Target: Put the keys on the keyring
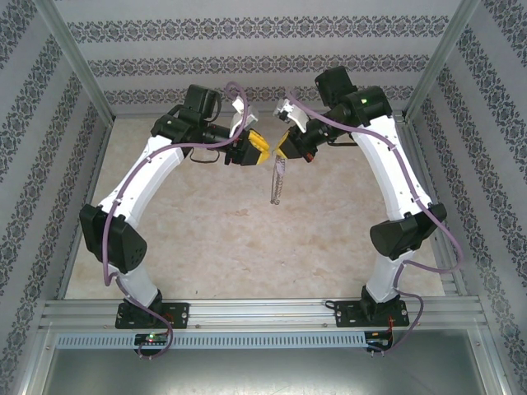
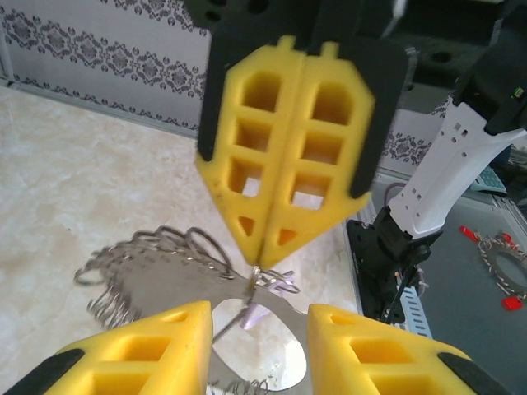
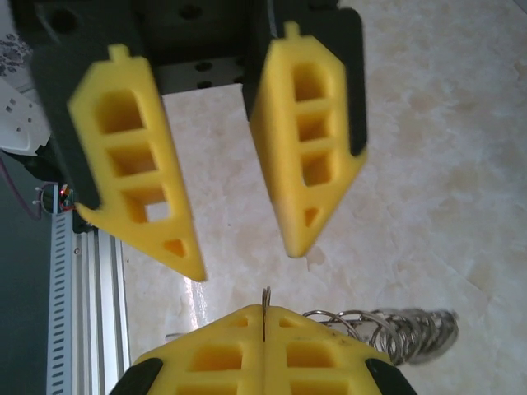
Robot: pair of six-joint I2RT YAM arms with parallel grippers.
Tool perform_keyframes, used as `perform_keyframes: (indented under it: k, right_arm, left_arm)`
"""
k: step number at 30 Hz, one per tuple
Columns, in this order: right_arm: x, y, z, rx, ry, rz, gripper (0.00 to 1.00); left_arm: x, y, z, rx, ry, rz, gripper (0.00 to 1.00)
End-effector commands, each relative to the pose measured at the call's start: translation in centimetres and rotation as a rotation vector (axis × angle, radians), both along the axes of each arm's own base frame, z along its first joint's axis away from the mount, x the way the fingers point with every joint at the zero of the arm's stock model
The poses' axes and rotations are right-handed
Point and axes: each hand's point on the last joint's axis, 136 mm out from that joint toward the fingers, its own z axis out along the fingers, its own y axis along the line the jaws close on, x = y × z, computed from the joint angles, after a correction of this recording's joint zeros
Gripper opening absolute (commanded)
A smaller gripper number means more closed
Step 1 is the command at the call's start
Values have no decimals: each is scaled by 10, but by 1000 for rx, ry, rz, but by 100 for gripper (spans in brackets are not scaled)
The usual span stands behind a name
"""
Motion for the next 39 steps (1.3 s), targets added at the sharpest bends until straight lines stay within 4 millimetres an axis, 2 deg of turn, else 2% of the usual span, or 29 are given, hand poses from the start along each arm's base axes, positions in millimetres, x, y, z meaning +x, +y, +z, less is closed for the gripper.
perform_keyframes:
  k: [1, 22, 26, 32, 37, 38, 39]
  right_arm:
    - [-9, 4, 5, 5, -4, 37, 0]
    - [-11, 13, 16, 57, -25, 58, 0]
    - [-10, 13, 17, 65, -34, 57, 0]
    - [-9, 14, 18, 76, -36, 53, 0]
    - [-5, 13, 22, 91, -55, 28, 0]
    - [-3, 12, 23, 100, -60, 14, 5]
    - [0, 9, 25, 108, -65, -6, 21]
  left_arm:
    - [-6, -3, 4, -21, -5, -45, 35]
    - [-15, -15, 9, -68, 4, -106, 35]
    - [-18, -17, 10, -76, 9, -123, 24]
    - [-18, -20, 10, -82, 6, -131, 1]
    - [-17, -20, 12, -90, -10, -125, 0]
    - [-16, -20, 12, -90, -15, -119, 0]
    - [-15, -21, 12, -90, -21, -108, 0]
